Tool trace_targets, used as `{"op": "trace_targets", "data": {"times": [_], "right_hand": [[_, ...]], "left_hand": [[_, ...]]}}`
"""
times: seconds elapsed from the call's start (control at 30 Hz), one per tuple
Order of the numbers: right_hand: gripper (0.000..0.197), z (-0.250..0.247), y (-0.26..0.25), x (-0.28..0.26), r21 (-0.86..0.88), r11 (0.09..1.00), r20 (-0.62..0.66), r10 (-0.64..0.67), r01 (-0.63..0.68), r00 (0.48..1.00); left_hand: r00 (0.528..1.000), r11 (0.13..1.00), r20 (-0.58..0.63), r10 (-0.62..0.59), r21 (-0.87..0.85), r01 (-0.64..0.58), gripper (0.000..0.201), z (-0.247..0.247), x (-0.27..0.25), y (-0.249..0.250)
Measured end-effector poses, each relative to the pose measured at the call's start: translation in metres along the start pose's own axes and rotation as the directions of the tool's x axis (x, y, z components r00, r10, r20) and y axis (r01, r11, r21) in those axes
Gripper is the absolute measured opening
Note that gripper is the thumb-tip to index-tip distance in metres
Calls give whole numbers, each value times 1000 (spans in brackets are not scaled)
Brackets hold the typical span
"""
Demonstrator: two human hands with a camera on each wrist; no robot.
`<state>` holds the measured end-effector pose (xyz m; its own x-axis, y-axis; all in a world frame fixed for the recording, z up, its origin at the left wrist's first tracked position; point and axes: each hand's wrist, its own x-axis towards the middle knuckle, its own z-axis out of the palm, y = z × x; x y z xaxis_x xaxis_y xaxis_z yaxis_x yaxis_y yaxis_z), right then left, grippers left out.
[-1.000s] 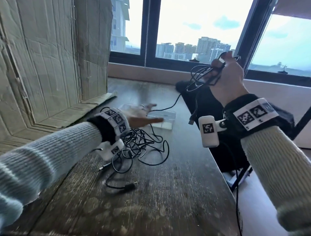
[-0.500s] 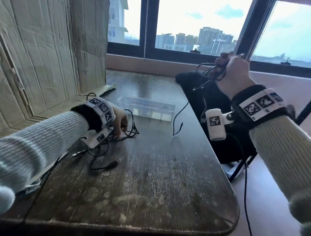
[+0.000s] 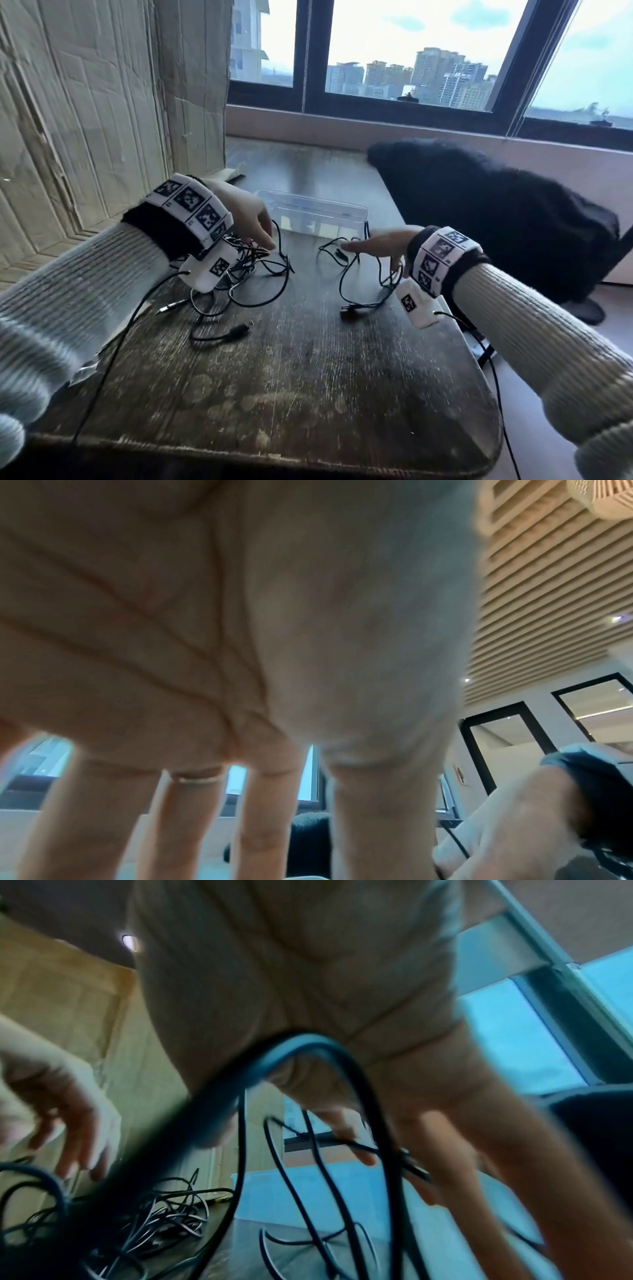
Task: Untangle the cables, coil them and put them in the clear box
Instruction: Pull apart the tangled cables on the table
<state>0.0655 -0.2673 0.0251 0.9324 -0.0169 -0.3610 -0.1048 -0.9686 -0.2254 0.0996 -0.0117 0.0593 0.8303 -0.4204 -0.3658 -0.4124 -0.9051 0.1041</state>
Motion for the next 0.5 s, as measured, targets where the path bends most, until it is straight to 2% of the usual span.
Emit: {"op": "trace_targets", "data": {"times": [0.07,0.13,0.2,0.27,0.33,0.4,0.43,0.47,0.5], "right_hand": [[78,2,-5,-6,-231,973,21,-19,23,1000],[68,10,-7,-7,-358,930,51,-65,79,997],[58,17,-7,-5,-358,925,80,-105,127,991],[57,16,-8,-3,-232,967,61,-97,109,993],[64,5,-11,-10,-75,994,-12,-86,85,996],[60,-13,-17,-25,-209,971,-185,-156,117,970],[55,-19,-20,-32,-306,942,-280,-226,137,933],[50,-24,-24,-40,-342,920,-336,-311,192,889],[46,-25,-29,-45,-291,919,-349,-361,266,865]], "left_hand": [[1000,999,-10,-16,46,16,44,3,-5,3],[1000,996,19,-11,87,10,52,9,-11,8],[999,995,44,0,102,-5,59,17,-15,16],[998,995,60,-6,101,0,65,25,-14,21],[997,995,77,-10,97,2,61,30,-14,22],[999,996,44,15,84,-19,40,29,-16,20],[999,997,-12,35,64,-34,32,26,-17,19],[995,998,-83,47,31,-45,27,23,-19,17],[987,998,-155,52,-9,-54,24,19,-22,14]]}}
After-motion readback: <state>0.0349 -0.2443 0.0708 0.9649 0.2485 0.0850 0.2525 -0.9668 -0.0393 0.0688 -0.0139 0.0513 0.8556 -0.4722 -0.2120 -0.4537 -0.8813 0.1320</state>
